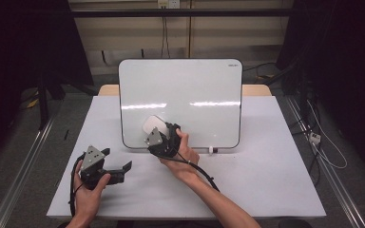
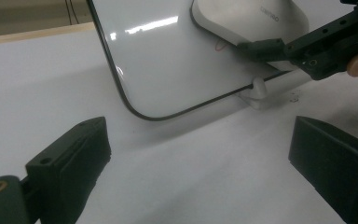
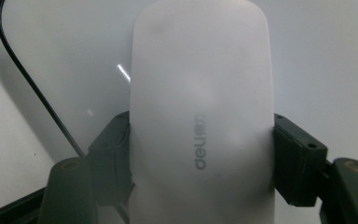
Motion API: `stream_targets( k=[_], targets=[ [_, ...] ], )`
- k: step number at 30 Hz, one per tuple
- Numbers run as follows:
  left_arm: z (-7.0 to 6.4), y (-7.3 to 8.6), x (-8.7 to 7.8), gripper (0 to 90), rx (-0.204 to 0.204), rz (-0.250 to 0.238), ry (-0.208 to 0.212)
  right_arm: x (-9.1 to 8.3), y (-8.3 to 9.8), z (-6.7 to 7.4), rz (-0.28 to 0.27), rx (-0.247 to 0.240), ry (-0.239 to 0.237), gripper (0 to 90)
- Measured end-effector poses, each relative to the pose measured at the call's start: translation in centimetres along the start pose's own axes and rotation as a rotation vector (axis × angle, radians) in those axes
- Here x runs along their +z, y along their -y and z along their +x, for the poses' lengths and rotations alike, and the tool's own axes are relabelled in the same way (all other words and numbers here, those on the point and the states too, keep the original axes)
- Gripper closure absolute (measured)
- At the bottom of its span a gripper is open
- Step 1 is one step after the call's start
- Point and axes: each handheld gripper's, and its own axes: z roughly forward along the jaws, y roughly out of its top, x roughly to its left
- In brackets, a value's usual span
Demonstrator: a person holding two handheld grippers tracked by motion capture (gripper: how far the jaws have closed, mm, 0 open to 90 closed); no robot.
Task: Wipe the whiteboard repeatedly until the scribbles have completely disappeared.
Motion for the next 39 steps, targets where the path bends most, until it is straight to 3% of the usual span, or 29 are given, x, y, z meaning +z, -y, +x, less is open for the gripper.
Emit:
stream_targets(
  k=[9, 15, 21, 30, 39],
  targets=[
    [0.0, 0.0, -0.1, 5.1, -0.008, -0.013, 0.001, 0.1, -0.2, 1.0, -0.014, -0.042, -0.035, 31.5],
    [0.2, 0.1, -0.2, 5.1, -0.015, -0.011, 0.001, -0.1, -0.1, 0.6, -0.016, -0.045, -0.053, 31.5],
    [0.3, 0.1, -0.5, 5.1, -0.015, -0.014, -0.001, -0.3, 0.3, -1.8, -0.013, 0.012, -0.008, 31.5],
    [0.3, 0.1, -0.4, 5.1, -0.010, -0.011, -0.004, 0.0, -0.5, -2.0, -0.007, 0.035, 0.007, 31.5],
    [0.2, 0.1, -0.3, 5.1, -0.009, -0.011, 0.000, 0.3, -1.2, -1.3, -0.009, 0.005, 0.020, 31.5]
  ],
)
